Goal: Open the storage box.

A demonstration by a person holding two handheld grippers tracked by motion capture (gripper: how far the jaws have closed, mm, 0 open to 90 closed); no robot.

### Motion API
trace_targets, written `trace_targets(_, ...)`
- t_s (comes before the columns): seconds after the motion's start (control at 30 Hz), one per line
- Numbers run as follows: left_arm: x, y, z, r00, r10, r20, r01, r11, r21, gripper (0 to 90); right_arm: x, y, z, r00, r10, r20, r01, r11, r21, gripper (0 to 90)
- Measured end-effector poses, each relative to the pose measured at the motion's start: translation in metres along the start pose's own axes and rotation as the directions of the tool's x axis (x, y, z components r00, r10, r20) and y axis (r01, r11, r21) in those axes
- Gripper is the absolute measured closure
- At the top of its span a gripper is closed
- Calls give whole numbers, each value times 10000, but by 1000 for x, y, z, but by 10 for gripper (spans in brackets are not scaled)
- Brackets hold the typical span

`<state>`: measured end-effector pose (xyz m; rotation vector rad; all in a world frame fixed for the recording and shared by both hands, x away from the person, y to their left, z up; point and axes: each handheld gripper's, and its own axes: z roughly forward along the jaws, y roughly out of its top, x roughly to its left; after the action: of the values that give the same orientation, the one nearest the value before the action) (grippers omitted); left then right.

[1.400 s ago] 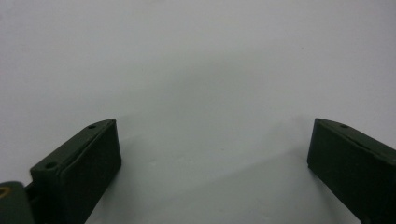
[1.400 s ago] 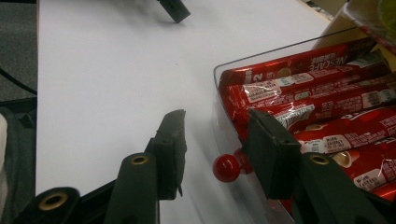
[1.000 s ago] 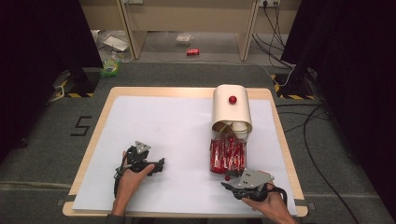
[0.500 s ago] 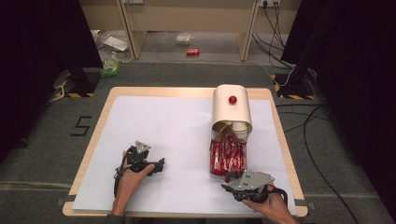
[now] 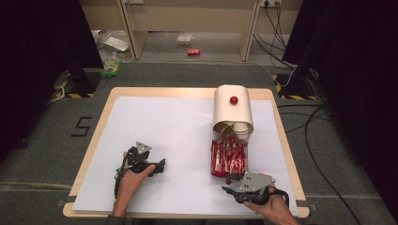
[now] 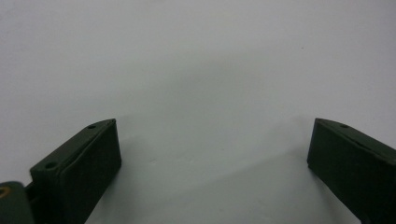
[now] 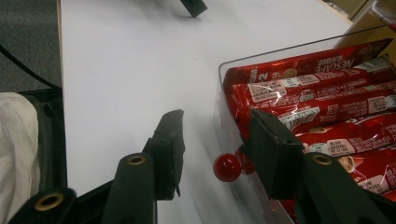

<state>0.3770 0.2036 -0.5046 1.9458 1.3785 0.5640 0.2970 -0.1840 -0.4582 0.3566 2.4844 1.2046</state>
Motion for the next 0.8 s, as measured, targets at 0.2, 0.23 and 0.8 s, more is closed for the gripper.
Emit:
trace_targets(0.2, 0, 0, 0, 10000, -2, 1, 2, 10000, 1, 19, -3, 1, -1, 9976, 670, -198, -672, 9976, -139, 487)
trace_targets(0.23, 0, 0, 0, 10000, -3, 3, 3, 10000, -1, 19, -3, 2, -1, 9974, 716, 22, -715, 9971, -245, 474)
trace_targets(0.8, 0, 0, 0, 10000, -5, 5, 5, 10000, -1, 19, -20, 6, -13, 9652, 2398, 1046, -2289, 9676, -1062, 334)
